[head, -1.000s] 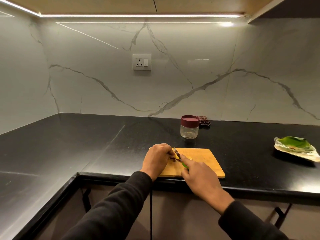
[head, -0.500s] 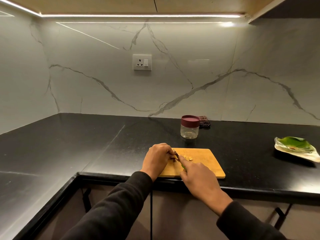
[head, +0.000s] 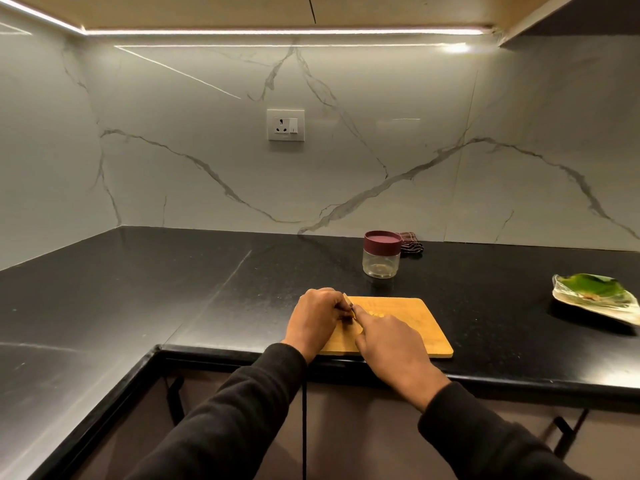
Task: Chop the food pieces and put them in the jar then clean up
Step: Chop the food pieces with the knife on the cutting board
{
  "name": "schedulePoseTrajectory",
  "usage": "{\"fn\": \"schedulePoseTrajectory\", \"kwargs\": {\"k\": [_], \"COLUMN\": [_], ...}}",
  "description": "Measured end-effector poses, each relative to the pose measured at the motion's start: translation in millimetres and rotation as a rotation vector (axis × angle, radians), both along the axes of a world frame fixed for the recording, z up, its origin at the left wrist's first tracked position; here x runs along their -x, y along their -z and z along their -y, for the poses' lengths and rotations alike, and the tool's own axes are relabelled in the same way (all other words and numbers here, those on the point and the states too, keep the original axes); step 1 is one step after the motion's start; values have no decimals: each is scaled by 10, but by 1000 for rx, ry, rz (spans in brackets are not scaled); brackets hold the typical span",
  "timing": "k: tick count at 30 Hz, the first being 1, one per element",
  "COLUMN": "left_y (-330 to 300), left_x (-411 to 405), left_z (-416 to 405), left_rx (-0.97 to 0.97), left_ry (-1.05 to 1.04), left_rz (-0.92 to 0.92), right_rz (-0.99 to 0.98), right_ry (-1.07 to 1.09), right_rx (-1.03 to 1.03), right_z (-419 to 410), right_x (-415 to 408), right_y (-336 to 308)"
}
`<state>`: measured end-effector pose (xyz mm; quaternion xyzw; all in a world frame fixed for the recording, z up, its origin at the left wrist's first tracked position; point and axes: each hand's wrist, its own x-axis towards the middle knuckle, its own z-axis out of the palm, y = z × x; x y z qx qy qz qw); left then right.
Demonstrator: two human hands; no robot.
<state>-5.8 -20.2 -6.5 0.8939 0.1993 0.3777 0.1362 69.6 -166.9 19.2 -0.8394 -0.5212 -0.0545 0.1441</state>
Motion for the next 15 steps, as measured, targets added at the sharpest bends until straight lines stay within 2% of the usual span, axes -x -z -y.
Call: {"fn": "schedulePoseTrajectory", "kwargs": {"k": [15], "left_y": [3], "left_x": [-13], "left_z": [0], "left_rx": [-37], "left_ry": [1], "left_rz": [3], "right_rz": [45], "right_ry": [-15], "right_rx": [61], "right_z": [11], "right_x": [4], "right_y": [9]}}
